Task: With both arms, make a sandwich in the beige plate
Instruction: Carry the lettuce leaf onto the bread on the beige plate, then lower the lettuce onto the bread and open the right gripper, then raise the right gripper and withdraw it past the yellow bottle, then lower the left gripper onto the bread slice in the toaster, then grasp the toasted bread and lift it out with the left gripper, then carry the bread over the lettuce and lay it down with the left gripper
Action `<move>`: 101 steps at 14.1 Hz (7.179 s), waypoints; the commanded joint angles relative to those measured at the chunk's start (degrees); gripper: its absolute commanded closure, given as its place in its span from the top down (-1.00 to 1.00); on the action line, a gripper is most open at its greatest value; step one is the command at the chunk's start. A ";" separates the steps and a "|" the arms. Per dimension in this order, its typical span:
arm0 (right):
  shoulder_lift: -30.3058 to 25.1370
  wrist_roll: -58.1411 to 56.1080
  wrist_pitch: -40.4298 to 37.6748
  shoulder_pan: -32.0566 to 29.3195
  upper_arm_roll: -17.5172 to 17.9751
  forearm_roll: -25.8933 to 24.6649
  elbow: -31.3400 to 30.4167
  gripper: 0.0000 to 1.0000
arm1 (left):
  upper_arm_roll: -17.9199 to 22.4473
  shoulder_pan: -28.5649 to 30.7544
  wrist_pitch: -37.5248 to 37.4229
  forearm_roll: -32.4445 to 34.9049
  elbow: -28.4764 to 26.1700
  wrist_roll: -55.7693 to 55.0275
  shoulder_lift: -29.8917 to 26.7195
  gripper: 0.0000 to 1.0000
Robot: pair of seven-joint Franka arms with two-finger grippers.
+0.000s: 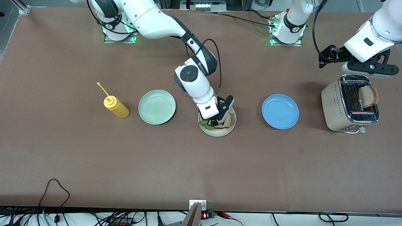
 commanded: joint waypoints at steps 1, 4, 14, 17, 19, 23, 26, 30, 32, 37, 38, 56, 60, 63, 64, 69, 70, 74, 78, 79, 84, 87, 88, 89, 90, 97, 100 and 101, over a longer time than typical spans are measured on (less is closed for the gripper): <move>0.91 1.40 -0.18 0.00 0.36 0.69 1.92 -1.00 | 0.27 -0.03 -1.02 -0.84 0.71 0.28 -0.30 1.00; 2.14 2.90 1.83 0.44 1.06 0.43 2.00 -1.00 | 0.27 -0.03 -1.02 -0.84 0.71 0.28 -0.30 1.00; 4.87 6.74 13.36 0.70 2.47 0.69 1.74 0.99 | 0.27 -0.03 -1.02 -0.84 0.71 0.28 -0.22 1.00; 4.26 8.52 13.19 1.05 3.26 0.87 1.83 1.00 | 0.27 -0.03 -1.02 -0.84 0.71 0.28 -0.22 1.00; 3.99 11.05 13.01 1.14 3.35 0.78 1.83 1.00 | 0.27 -0.03 -1.10 -0.84 0.71 0.28 -0.22 1.00; 2.15 13.62 11.35 0.27 4.48 1.13 1.74 1.00 | 0.27 0.05 -1.02 -0.93 0.71 -0.41 -0.22 1.00; -3.19 14.76 6.09 -3.77 5.72 2.36 -0.45 1.00 | 0.36 0.14 -1.02 -0.93 0.62 -0.68 0.05 1.00; -11.90 14.06 -10.77 -11.15 5.72 1.84 -1.86 1.00 | 0.36 2.51 -1.02 -0.75 0.71 -0.25 1.28 1.00; -15.59 14.06 -18.16 -14.57 5.72 1.66 -2.65 1.00 | 0.45 4.18 -1.45 -0.23 0.44 -0.77 2.76 1.00; -23.33 13.18 -31.52 -24.67 5.72 0.17 -7.04 1.00 | 0.36 11.29 -7.79 0.13 0.88 -0.07 8.55 1.00; -24.65 13.27 -34.08 -27.05 5.72 -0.53 -7.75 1.00 | 0.36 12.78 -7.79 0.13 2.45 0.02 11.18 1.00; -55.24 22.58 -50.79 -55.64 14.16 -13.54 -28.32 1.00 | -0.34 32.48 13.40 3.29 1.07 26.30 25.71 0.78; -55.95 23.11 -51.59 -49.15 5.57 -13.63 -28.41 1.00 | -0.34 32.49 11.56 3.38 -3.33 28.13 22.46 -0.11; -55.95 26.34 -51.59 -47.91 5.46 -17.84 -27.88 1.00 | -0.34 33.36 10.58 3.38 -3.51 30.08 22.72 -0.60; -55.95 27.41 -51.77 -47.90 5.55 -18.20 -27.71 1.00 | -0.34 33.45 10.50 3.38 -3.51 30.16 22.72 -0.73; -57.52 27.41 -54.05 -48.43 5.02 -18.47 -25.42 1.00 | -0.34 33.37 8.65 3.46 -2.64 30.16 22.63 -0.97; -57.62 27.59 -54.05 -49.04 5.02 -18.38 -25.59 1.00 | -0.43 33.28 7.95 3.55 -2.37 29.82 22.29 -0.97; -57.53 27.59 -54.05 -49.83 5.02 -18.20 -25.68 1.00 | -0.87 32.84 1.56 3.99 3.32 29.99 21.05 -0.98; -56.92 26.54 -54.58 -50.28 5.19 -17.42 -25.59 1.00 | -1.13 32.40 -9.34 4.43 11.76 29.99 21.05 -0.98; -56.92 26.54 -55.36 -50.02 5.37 -17.06 -25.59 1.00 | -1.57 31.70 -11.46 4.43 13.52 29.64 21.05 -0.98; -56.92 26.54 -55.63 -47.73 6.07 -16.80 -25.59 1.00 | -7.61 27.31 -23.05 4.25 19.33 29.90 21.23 -0.98; -56.92 26.19 -55.55 -47.38 8.01 -16.71 -25.59 1.00 | -14.38 23.72 -23.52 2.86 19.16 29.03 22.71 -0.98; -56.83 26.19 -55.55 -46.85 7.92 -16.62 -25.59 1.00 | -14.75 22.48 -22.56 -0.28 19.16 28.76 23.85 -0.98; -56.74 26.01 -55.37 -46.24 7.57 -16.62 -25.51 1.00 | -14.84 21.60 -20.90 -5.88 19.16 28.24 24.82 -0.99; -56.74 26.01 -55.54 -46.15 7.48 -16.62 -25.51 1.00 | -14.84 20.80 -17.57 -11.07 18.29 27.27 25.96 -0.99; -57.09 27.15 -55.81 -46.94 7.48 -16.62 -25.51 1.00 | -14.84 14.83 3.18 -46.40 5.11 26.82 34.13 -0.99; -57.18 26.63 -55.90 -47.11 7.39 -16.62 -25.51 1.00 | -14.84 10.97 8.81 -56.01 4.75 28.49 40.19 -0.98; -57.09 26.45 -55.90 -47.37 7.39 -16.62 -25.51 1.00 | -14.84 9.56 11.70 -57.78 4.58 31.10 41.95 -0.98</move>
